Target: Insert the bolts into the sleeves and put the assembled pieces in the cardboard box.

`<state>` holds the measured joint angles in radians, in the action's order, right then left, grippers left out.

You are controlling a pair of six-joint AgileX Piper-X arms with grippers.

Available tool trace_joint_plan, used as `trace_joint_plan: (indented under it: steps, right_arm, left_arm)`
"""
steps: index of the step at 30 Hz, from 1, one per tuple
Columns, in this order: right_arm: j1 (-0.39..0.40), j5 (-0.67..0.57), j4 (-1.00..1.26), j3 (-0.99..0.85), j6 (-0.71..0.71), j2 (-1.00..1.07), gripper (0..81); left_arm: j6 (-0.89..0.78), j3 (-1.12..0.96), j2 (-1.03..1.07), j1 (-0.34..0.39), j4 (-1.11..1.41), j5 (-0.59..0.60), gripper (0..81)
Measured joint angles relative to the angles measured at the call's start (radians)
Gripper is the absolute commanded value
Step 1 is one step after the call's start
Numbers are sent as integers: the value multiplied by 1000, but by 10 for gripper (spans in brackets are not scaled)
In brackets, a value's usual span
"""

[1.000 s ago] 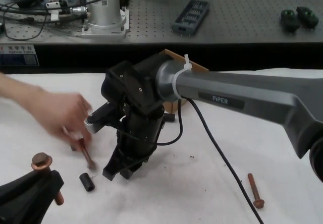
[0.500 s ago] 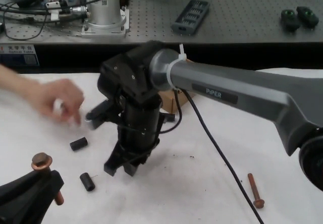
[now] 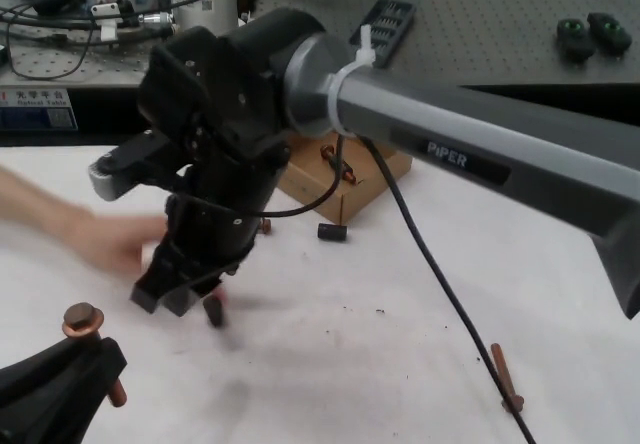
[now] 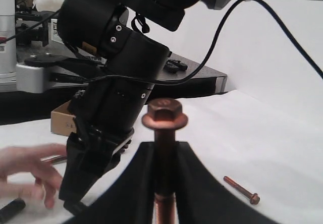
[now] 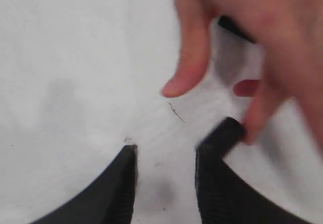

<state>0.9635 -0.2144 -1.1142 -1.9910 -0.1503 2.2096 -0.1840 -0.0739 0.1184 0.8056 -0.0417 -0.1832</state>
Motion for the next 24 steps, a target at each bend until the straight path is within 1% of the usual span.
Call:
trace_joint_plan:
  steps: [6, 12, 24]
  right_arm:
    - [17, -6, 28, -2, 0, 0, 289]
    - [17, 79, 38, -2, -21, 0, 289]
    - [17, 120, 60, 4, -82, 31, 289]
  left_arm:
    - [0, 0, 0, 0, 0, 6, 6]
    - [0, 0, 0, 0, 0, 6, 6]
    - [0, 0, 0, 0, 0, 6, 6]
